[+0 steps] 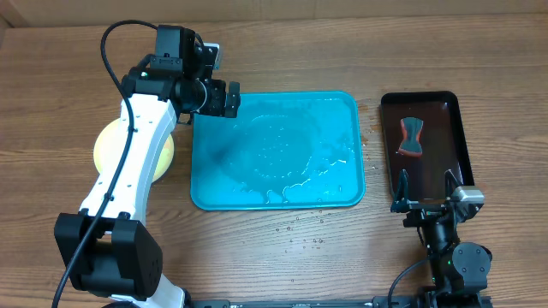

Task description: Clean dirty plates on tray and stack at the side

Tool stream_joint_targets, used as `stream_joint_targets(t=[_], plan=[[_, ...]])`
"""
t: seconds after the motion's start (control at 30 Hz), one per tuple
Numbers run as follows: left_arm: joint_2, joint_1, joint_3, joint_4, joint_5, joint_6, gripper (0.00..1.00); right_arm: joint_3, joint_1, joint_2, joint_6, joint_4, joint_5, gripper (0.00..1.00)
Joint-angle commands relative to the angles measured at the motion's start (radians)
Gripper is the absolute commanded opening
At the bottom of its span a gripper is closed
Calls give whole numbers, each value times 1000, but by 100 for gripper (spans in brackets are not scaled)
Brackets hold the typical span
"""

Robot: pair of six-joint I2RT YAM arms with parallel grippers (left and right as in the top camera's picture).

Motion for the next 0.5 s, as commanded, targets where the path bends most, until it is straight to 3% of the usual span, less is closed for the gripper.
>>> stream_joint_targets(t=[0.0, 0.23, 0.47], plan=[[6, -1, 9, 1, -3, 8, 100, -11, 0, -10, -4, 6, 10, 100], [-33, 0, 9, -51, -34, 11, 100, -11, 0, -10, -4, 6, 10, 100], [-251, 2, -25, -18, -92, 13, 100, -11, 0, -10, -4, 6, 10, 100]])
